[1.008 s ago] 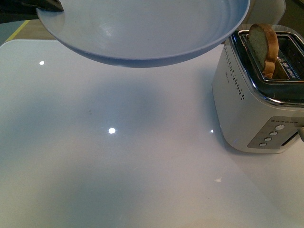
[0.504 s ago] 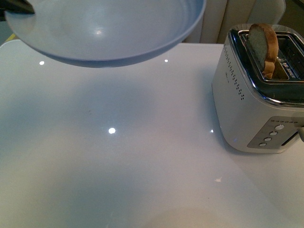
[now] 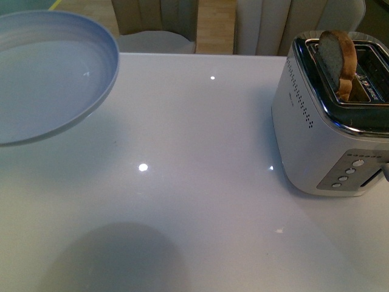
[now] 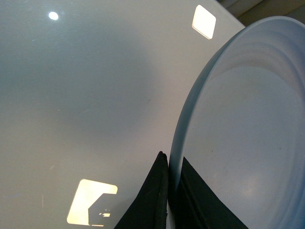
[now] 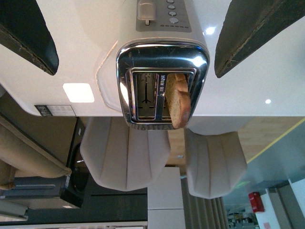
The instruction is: Left arm holds plate, right arm toasts bread
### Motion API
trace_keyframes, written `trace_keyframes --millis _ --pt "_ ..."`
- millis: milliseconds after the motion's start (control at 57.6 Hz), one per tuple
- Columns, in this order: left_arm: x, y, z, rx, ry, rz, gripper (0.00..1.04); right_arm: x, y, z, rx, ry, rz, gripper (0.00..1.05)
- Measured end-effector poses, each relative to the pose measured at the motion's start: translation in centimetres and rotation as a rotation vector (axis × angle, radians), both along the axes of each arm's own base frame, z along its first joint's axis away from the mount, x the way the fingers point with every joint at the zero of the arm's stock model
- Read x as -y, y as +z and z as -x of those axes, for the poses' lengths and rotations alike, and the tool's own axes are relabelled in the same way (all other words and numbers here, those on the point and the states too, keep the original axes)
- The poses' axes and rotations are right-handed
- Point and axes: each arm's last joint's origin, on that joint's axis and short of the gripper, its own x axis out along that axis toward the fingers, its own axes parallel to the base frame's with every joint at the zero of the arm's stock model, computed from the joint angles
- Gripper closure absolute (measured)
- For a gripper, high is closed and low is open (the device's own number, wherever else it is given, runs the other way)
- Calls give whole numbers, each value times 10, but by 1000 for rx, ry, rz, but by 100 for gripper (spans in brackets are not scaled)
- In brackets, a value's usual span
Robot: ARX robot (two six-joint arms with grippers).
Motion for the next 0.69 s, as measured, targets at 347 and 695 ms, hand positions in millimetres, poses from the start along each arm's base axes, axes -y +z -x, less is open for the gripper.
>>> trace_keyframes --millis 347,695 --pt "-47 -86 -7 -72 16 0 102 0 0 0 0 0 0 9" --pt "-75 -140 -28 -93 30 -30 102 0 0 0 0 0 0 9"
